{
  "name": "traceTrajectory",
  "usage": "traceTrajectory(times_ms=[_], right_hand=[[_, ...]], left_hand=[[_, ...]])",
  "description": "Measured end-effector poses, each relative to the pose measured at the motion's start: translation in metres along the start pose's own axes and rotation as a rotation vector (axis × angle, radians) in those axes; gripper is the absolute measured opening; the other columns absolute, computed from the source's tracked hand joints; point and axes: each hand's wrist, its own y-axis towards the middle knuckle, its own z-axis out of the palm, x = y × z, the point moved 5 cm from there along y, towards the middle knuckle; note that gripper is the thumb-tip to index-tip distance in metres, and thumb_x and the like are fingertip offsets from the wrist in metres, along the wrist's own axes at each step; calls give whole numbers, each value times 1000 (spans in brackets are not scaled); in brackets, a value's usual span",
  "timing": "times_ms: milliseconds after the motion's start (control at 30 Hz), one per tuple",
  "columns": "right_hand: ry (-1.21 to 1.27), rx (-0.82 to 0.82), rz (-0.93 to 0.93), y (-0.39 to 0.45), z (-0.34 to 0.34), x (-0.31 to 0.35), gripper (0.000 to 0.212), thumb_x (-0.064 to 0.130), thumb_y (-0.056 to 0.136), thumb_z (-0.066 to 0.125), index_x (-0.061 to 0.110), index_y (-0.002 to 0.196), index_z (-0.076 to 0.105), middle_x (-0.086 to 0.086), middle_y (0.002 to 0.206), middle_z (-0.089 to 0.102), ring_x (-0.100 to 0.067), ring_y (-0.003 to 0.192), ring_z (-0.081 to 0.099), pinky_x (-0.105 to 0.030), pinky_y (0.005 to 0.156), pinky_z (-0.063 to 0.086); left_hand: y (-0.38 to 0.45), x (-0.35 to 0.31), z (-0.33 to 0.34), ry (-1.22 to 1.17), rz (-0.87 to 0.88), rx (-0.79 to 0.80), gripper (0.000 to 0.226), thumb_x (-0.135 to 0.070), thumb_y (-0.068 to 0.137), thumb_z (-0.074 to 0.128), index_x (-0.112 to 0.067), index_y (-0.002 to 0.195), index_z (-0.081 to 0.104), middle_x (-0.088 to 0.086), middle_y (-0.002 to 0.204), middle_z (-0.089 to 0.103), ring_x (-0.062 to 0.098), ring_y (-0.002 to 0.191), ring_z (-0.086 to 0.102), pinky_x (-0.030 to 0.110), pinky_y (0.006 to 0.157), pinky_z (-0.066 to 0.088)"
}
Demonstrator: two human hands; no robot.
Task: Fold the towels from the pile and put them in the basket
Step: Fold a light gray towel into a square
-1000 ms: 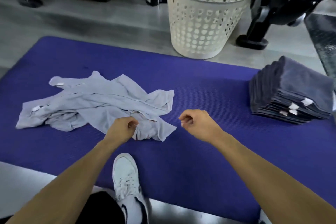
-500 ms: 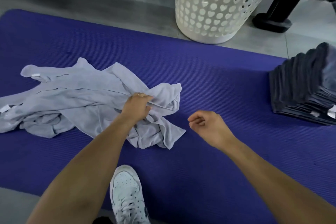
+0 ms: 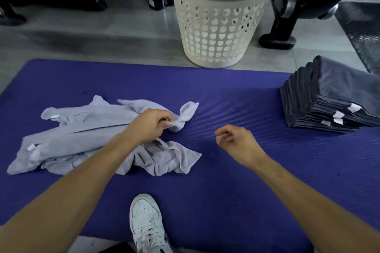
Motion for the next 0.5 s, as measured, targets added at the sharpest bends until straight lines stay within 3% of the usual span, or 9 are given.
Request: traceTrajectory(times_ms=[133, 267, 333, 400, 433, 500], right_hand=[[8, -3, -164, -26, -21, 39, 47, 22, 91, 67, 31, 135, 53, 14, 130, 51, 1, 107, 55, -9, 80, 46], [-93, 130, -330, -59, -36, 78, 62, 39, 85, 73, 39, 141, 48, 21, 141, 45, 3, 127, 41, -20, 105, 35], [-147, 215, -328, -76, -43, 84, 49, 41, 82, 76, 34, 128, 61, 22, 127, 59, 5, 118, 50, -18, 102, 38], [-124, 302, -293, -93, -52, 82, 25, 37, 82, 77, 25, 104, 72, 17, 101, 70, 0, 96, 61, -20, 90, 47], [-93, 319, -265, -100, -59, 80, 18, 34, 82, 78, 20, 92, 72, 12, 86, 70, -4, 80, 63, -23, 79, 50], [-67, 290, -192, -111, -80, 72, 22, 31, 82, 78, 12, 79, 66, 5, 67, 61, -8, 59, 54, -24, 61, 45]], left_hand=[[-37, -78, -56, 19, 124, -18, 10, -12, 92, 65, -16, 92, 74, -20, 85, 63, -2, 85, 57, 12, 78, 41], [-75, -139, -90, -76, 147, -59, 15, -10, 92, 66, -21, 87, 74, -11, 85, 67, 8, 86, 62, 22, 77, 49], [-88, -167, -99, -141, 159, -86, 16, -8, 92, 66, -21, 85, 74, -11, 85, 69, 8, 87, 63, 17, 79, 46], [-97, -191, -103, -199, 152, -112, 16, -9, 92, 65, -20, 85, 74, -13, 87, 71, 6, 86, 64, 13, 78, 45], [-100, -201, -104, -225, 151, -117, 15, -9, 93, 64, -19, 86, 74, -13, 87, 71, 5, 86, 64, 12, 78, 45], [-101, -218, -104, -261, 160, -116, 17, -9, 94, 63, -19, 86, 73, -13, 87, 72, 3, 83, 65, 12, 76, 46]])
